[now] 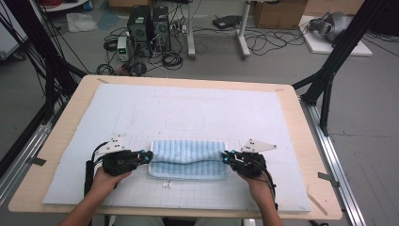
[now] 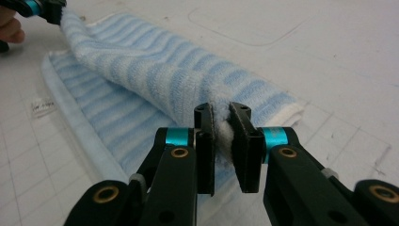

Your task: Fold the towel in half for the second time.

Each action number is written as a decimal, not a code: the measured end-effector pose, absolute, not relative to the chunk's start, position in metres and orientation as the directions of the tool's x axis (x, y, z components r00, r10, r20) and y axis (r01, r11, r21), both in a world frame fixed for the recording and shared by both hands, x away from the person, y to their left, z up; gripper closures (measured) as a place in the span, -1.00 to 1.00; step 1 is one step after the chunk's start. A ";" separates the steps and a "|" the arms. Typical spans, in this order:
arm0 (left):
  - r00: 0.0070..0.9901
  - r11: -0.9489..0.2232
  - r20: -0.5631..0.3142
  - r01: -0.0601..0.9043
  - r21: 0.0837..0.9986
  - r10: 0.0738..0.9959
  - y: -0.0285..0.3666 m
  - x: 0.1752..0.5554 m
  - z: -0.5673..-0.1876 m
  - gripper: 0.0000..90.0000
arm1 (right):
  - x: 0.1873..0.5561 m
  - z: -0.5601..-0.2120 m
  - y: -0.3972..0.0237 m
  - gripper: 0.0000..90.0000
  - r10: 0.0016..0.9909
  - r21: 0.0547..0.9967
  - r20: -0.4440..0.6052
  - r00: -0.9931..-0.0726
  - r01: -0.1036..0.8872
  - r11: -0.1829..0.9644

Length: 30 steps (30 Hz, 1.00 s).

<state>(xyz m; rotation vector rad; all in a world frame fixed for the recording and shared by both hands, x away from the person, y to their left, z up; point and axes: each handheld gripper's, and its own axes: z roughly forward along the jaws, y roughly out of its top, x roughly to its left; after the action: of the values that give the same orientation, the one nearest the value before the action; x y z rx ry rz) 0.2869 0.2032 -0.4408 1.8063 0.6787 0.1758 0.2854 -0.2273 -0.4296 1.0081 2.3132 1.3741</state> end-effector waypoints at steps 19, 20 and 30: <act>0.816 -0.133 -0.248 0.365 0.922 0.521 0.211 0.280 -0.435 0.30 | 0.267 -0.428 -0.238 0.15 0.697 0.839 0.131 -0.705 0.453 0.301; 0.809 -0.125 -0.246 0.364 0.923 0.534 0.211 0.283 -0.434 0.27 | 0.268 -0.427 -0.240 0.07 0.714 0.843 0.156 -0.683 0.468 0.264; 0.759 -0.208 -0.221 0.425 0.881 0.612 0.192 0.312 -0.443 0.30 | 0.291 -0.426 -0.213 0.11 0.740 0.835 0.123 -0.662 0.472 0.284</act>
<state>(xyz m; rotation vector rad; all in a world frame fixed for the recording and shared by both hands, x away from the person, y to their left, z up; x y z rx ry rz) 0.3124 0.1923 -0.4431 1.8421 0.8011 0.2099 0.2907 -0.2127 -0.4261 1.1071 2.2683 1.3202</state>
